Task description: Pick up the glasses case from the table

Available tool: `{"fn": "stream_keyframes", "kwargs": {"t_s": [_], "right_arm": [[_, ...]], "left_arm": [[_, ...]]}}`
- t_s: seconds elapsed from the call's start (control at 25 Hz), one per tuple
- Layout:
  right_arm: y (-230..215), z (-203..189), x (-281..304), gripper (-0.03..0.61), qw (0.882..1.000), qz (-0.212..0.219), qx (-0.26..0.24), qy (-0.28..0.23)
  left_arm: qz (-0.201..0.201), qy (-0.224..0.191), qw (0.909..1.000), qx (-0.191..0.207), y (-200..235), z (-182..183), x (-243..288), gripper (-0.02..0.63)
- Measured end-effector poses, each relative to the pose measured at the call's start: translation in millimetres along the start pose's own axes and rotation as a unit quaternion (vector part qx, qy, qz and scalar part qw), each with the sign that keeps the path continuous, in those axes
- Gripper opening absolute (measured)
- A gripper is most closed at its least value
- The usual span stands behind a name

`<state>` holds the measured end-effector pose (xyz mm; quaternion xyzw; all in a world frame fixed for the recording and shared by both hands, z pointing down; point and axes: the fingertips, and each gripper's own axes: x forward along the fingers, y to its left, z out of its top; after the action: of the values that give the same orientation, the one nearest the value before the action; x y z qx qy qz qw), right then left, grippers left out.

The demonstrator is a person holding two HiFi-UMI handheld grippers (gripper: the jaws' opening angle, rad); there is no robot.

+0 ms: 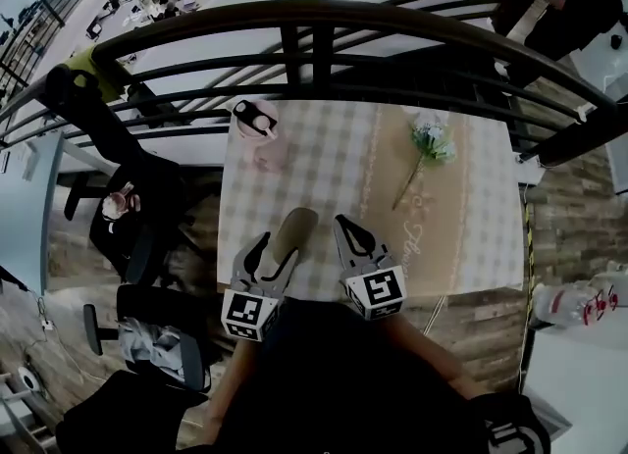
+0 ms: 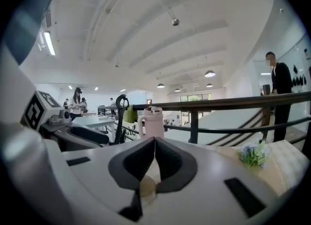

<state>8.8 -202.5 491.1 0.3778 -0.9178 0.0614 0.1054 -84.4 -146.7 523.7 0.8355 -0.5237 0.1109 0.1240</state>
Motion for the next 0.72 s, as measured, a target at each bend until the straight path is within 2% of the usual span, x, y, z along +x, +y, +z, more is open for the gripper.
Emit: {"fn": "stream_keyframes", "kwargs": {"t_s": [0.28,0.72], "right_arm": [[-17,-17,28,0.012,1.0,0.001,0.002,0.029],[-27,-43,48,0.012,0.997,-0.014,0.01,0.072]], "left_arm": [[-0.031,0.079,0.9963,-0.012,12,-35,41,0.244],[-0.065,0.183,0.9805,-0.032,13,-89,68,0.298]]}}
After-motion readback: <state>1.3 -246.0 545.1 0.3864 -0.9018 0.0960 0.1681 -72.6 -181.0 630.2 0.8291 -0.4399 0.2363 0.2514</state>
